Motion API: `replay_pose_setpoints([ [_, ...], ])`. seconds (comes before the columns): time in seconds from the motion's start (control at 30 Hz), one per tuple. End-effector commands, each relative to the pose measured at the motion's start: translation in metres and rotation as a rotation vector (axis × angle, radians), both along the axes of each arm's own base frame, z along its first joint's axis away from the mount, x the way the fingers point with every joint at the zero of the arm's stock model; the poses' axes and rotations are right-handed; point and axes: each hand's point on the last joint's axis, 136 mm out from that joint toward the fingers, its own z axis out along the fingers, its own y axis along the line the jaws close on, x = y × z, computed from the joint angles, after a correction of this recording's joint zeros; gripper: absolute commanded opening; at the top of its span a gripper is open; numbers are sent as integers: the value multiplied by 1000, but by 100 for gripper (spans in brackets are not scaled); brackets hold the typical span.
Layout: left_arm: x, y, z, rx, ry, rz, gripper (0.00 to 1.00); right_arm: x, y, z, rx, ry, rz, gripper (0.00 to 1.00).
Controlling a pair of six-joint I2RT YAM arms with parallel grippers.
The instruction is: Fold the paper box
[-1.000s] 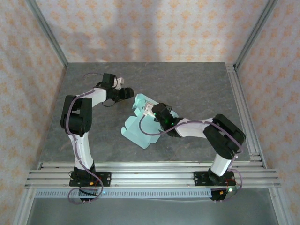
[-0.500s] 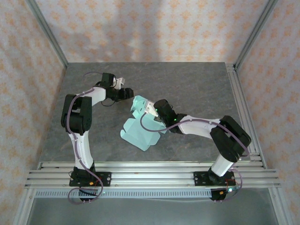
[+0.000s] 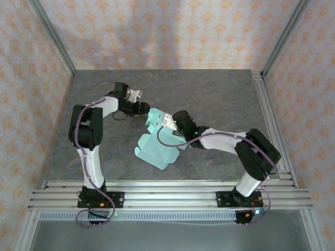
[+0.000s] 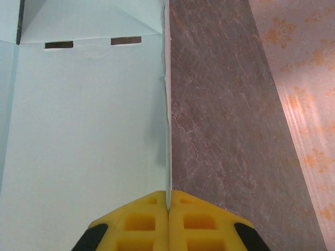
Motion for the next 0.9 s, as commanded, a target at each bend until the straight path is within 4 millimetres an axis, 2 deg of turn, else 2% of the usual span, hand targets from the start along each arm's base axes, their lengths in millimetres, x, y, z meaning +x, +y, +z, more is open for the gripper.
replay_pose_setpoints([
  [0.0,-9,-11,1,-40,20,-68,64,10,3,29,45,-56,-15,0],
  [0.27,-21,-26,8,-85,24,-152,63,12,1,35,62,-68,-22,0],
  [0.6,-30,-34,20,-137,-8,-212,62,13,-2,34,56,-68,-31,0],
  [0.87,-38,-35,21,-125,-13,-221,62,15,-5,32,34,-73,-41,0],
])
